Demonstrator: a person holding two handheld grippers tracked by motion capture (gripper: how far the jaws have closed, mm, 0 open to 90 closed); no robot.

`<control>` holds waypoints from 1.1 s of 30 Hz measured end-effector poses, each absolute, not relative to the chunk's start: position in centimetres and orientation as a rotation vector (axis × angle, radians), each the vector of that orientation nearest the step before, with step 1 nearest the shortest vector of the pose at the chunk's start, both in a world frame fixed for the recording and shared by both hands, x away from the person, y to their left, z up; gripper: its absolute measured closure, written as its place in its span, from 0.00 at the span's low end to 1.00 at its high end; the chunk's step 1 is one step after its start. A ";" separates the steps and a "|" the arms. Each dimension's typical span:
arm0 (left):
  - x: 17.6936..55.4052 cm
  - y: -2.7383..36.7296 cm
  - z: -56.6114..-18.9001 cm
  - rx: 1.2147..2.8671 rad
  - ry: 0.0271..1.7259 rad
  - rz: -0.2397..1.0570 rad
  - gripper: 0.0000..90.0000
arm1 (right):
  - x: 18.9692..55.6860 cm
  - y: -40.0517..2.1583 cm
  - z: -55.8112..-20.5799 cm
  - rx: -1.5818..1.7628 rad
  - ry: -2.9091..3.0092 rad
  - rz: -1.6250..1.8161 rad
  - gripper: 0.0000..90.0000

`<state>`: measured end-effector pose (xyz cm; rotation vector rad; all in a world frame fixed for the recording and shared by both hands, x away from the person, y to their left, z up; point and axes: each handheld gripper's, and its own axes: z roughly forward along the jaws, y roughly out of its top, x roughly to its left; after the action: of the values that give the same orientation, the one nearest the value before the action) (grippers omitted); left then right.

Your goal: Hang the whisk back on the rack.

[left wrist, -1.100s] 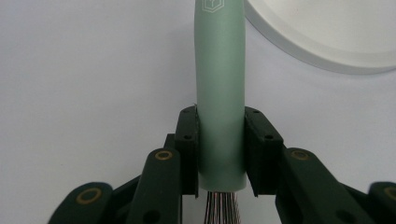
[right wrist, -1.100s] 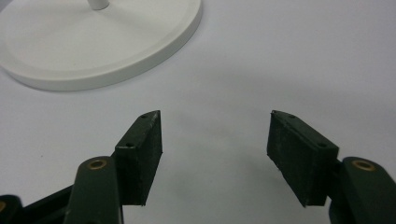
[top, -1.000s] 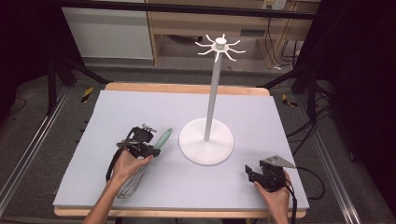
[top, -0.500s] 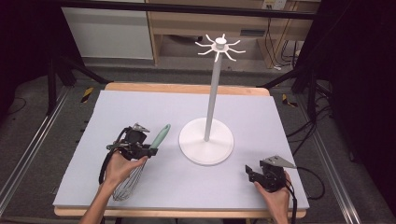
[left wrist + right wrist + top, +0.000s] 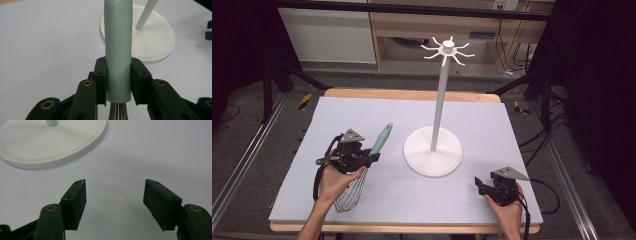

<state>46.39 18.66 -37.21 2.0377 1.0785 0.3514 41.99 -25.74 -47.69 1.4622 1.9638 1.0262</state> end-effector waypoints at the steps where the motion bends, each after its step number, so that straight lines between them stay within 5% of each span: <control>1: 46.2 18.7 -36.9 2.012 1.065 0.372 0.77 | 42.0 -25.7 -47.7 1.462 1.963 1.026 0.39; 33: 44.2 20.1 -32.6 1.667 0.914 0.528 0.77 | 42.0 -25.8 -47.7 1.466 1.927 1.025 0.32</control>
<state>44.23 20.15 -32.61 1.6671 0.9142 0.5280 41.99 -25.83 -47.75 1.4664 1.9272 1.0247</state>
